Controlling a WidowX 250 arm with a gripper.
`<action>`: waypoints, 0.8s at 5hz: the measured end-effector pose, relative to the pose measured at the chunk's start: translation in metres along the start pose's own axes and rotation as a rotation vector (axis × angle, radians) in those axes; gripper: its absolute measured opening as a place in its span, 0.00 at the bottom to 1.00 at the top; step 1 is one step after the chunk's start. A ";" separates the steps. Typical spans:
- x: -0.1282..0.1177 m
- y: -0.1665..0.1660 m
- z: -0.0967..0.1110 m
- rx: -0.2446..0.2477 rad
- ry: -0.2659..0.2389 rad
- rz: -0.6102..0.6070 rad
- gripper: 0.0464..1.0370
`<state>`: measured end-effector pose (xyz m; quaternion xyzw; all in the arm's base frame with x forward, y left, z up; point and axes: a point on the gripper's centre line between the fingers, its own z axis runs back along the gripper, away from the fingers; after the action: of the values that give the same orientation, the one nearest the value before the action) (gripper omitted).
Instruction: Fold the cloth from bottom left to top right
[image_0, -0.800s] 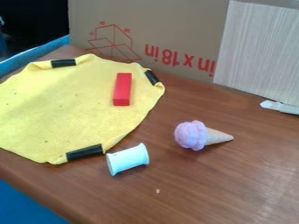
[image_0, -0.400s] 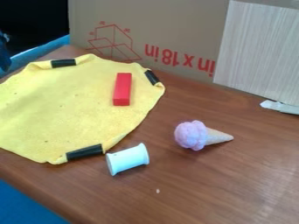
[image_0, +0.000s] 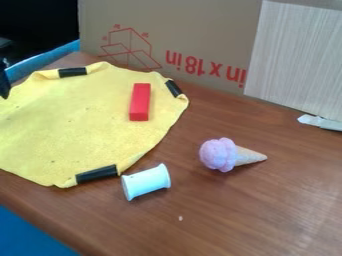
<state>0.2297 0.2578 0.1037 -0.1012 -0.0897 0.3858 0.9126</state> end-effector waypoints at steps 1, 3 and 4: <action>0.001 0.007 -0.004 0.005 -0.013 -0.007 0.96; 0.004 0.026 -0.015 0.102 0.016 -0.012 0.96; 0.005 0.034 -0.021 0.154 0.026 -0.030 0.96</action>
<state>0.2147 0.2825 0.0757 -0.0346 -0.0495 0.3765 0.9244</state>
